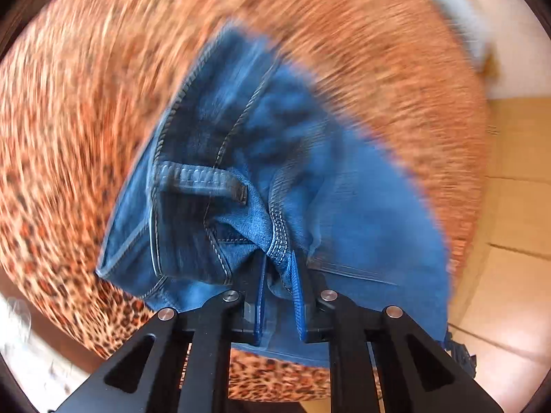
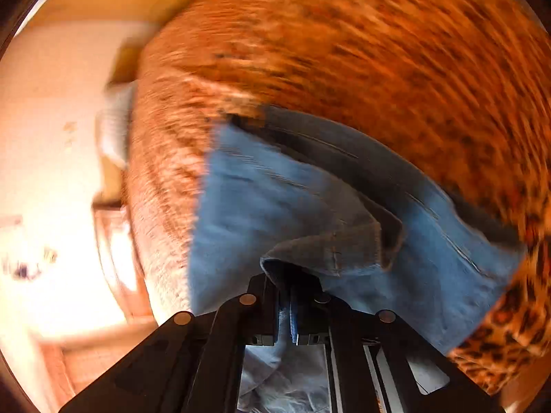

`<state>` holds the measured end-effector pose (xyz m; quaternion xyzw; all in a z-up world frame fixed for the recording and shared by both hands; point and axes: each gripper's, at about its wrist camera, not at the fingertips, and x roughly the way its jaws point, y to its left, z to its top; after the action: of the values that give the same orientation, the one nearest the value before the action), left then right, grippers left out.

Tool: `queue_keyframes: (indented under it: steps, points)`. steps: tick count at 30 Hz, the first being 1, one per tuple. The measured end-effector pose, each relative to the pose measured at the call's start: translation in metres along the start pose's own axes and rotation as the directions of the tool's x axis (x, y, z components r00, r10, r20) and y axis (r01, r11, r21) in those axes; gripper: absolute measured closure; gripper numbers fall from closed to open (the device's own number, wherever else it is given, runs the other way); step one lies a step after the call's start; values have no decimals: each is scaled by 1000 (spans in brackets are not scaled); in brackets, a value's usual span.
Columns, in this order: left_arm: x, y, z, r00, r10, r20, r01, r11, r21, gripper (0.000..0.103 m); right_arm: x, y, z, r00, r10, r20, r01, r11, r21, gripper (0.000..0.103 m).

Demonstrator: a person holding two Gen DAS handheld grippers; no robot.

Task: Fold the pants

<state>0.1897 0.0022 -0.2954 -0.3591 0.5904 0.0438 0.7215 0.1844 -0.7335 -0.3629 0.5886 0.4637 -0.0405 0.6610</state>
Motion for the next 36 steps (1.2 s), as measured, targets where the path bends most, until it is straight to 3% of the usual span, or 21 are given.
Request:
queue_keyframes:
  steps: [2, 3, 4, 6, 8, 9, 12, 15, 19, 22, 24, 25, 27, 30, 32, 34, 36]
  points:
    - [-37, -9, -10, 996, -43, 83, 32, 991, 129, 90, -26, 30, -4, 994, 107, -2, -106, 985, -136, 99]
    - [-48, -4, -21, 993, -35, 114, 13, 982, 188, 90, -39, 42, -10, 994, 113, -7, -111, 970, -217, 100]
    - [-46, 5, -29, 994, -18, 112, -6, 978, 209, 90, -56, 52, -22, 996, 89, -3, -85, 940, -331, 100]
    - [-18, 33, -43, 998, 49, 26, -52, 984, 171, 92, -63, 34, -39, 999, 18, -28, -28, 918, -395, 99]
    - [21, 66, -53, 990, 98, -98, -89, 992, 89, 94, -46, -4, -49, 991, -116, -65, 83, 921, -381, 99]
    - [29, 76, -54, 988, 89, -128, -84, 995, 44, 94, -36, -22, -51, 982, -171, -74, 134, 923, -362, 99]
    - [20, 81, -57, 994, 64, -89, -61, 997, 38, 93, -33, -50, -51, 987, -136, -82, 111, 960, -258, 99]
    - [19, 80, -67, 990, 111, -82, -103, 991, 90, 92, -42, -43, -55, 992, -115, -60, 91, 948, -306, 99]
    - [29, 92, -70, 985, 120, -126, -114, 992, 54, 89, -27, -52, -53, 961, -266, -70, 222, 901, -373, 93]
    - [8, 96, -78, 982, 143, -126, -124, 981, 147, 88, -28, -51, -52, 956, -285, -67, 241, 896, -374, 88]
    - [-15, 99, -81, 984, 109, -142, -78, 975, 206, 88, -45, -46, -47, 954, -296, -43, 257, 887, -384, 66]
    - [-30, 103, -80, 987, 76, -141, -44, 975, 218, 88, -57, -43, -42, 951, -309, -13, 280, 878, -387, 64]
    - [-55, 109, -67, 995, 53, -88, -33, 976, 217, 86, -84, -34, -28, 943, -322, 83, 329, 862, -385, 63]
    - [-78, 110, -23, 997, 53, 48, -61, 985, 164, 59, -98, -3, -15, 950, -272, 155, 313, 850, -424, 60]
    - [-73, 107, 15, 996, 48, 80, -56, 993, 100, 51, -75, 34, -11, 963, -238, 127, 269, 828, -492, 54]
    - [-52, 100, 42, 1000, 17, 26, -18, 999, 44, 51, -39, 71, -22, 978, -202, 45, 190, 793, -579, 54]
    - [-31, 98, 58, 999, -4, -37, 5, 1000, 11, 51, 13, 119, -45, 982, -179, -68, 84, 721, -688, 53]
